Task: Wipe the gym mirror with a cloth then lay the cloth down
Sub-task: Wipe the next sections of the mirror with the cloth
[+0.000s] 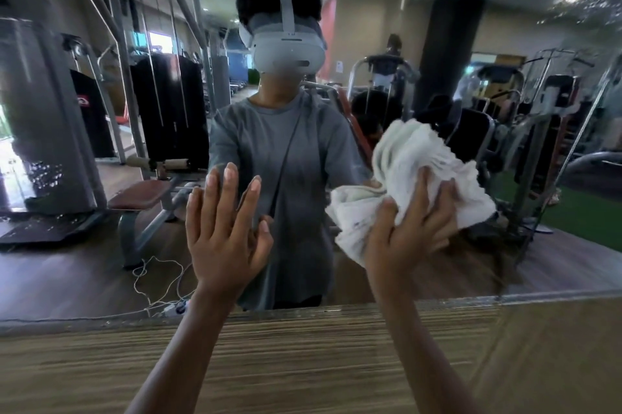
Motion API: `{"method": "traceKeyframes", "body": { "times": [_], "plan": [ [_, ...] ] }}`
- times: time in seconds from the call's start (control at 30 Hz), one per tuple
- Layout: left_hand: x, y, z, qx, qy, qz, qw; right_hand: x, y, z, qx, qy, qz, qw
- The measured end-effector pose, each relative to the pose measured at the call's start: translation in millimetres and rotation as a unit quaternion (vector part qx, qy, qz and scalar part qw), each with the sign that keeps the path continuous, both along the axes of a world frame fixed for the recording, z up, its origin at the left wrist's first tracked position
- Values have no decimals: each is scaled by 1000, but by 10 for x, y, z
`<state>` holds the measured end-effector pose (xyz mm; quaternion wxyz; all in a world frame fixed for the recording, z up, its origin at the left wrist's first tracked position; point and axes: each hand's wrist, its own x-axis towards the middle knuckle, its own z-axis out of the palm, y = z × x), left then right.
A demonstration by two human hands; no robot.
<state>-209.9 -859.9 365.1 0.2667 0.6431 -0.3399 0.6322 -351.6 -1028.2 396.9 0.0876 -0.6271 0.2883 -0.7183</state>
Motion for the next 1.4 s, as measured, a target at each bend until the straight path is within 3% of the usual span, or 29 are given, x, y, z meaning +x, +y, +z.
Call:
{"method": "traceKeyframes", "body": {
  "times": [0.1,0.2,0.23,0.3,0.4,0.47,0.53,0.6,0.7,0.77,0.83,0.93,1.03,1.13,1.23,1.3,1.33,1.4],
  "plan": [
    [5,13,18,7,-3,-3,1000,1,62,-183,-166,151,-29,974],
    [-4,18,42,2,-3,-9,1000,-275,-279,-441,-352,297,-56,886],
    [-25,7,36,-8,2,-8,1000,-387,-376,-439,-350,301,-60,885],
    [-85,-54,65,-39,20,0,999,-527,-487,-241,-246,263,-66,930],
    [-237,-145,350,-60,97,-10,993,-439,-494,491,-52,105,-34,992],
    [-331,-201,710,-46,110,-32,992,-279,-400,1017,-24,36,-16,999],
    [-374,-237,1077,-39,99,-48,993,-126,-260,1221,-78,77,-31,994],
    [-329,-241,1352,-41,87,-49,994,-87,-204,1127,-220,171,-54,959],
    [-183,-219,1410,-30,26,-7,999,-347,-573,885,-440,288,-55,849],
    [-117,-243,1366,-23,-8,31,999,-615,-871,949,-474,310,-54,823],
    [-100,-287,1356,-29,-14,48,998,-777,-1044,1180,-402,286,-63,868],
    [-103,-294,1348,-30,-13,47,998,-652,-949,1748,-238,168,-52,955],
    [-89,-245,1338,-24,-24,35,999,-269,-514,2124,-180,111,-54,976],
    [-51,-217,1352,-23,-45,29,998,4,-180,1932,-301,179,-57,935],
    [-28,-203,1346,-22,-47,28,998,-155,-392,1599,-504,292,-55,811],
    [-49,-225,1338,-19,-37,32,999,-431,-765,1631,-570,349,-48,743],
    [-60,-252,1333,-20,-32,38,999,-560,-941,1725,-563,355,-52,744],
    [-69,-302,1315,-21,-22,50,998,-715,-1145,2013,-478,316,-76,816]
  ]
}}
